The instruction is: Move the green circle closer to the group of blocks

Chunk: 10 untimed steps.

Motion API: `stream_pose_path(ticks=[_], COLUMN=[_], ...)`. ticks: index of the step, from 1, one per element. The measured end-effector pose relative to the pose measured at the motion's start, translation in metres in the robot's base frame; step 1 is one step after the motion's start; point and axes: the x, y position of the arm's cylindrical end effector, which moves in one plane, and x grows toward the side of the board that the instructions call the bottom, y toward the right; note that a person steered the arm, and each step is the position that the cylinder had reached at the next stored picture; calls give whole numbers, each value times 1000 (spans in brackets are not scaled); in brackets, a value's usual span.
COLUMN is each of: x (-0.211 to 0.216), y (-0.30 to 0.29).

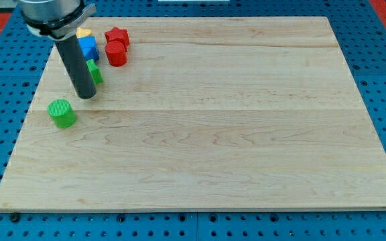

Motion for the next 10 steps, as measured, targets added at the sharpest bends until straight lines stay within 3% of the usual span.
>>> stream_pose_path(ticks=[2, 3, 5, 6, 8, 9, 10], x=[181, 180, 31, 14, 122, 98, 46], y=[97, 65, -37, -42, 35, 4, -69])
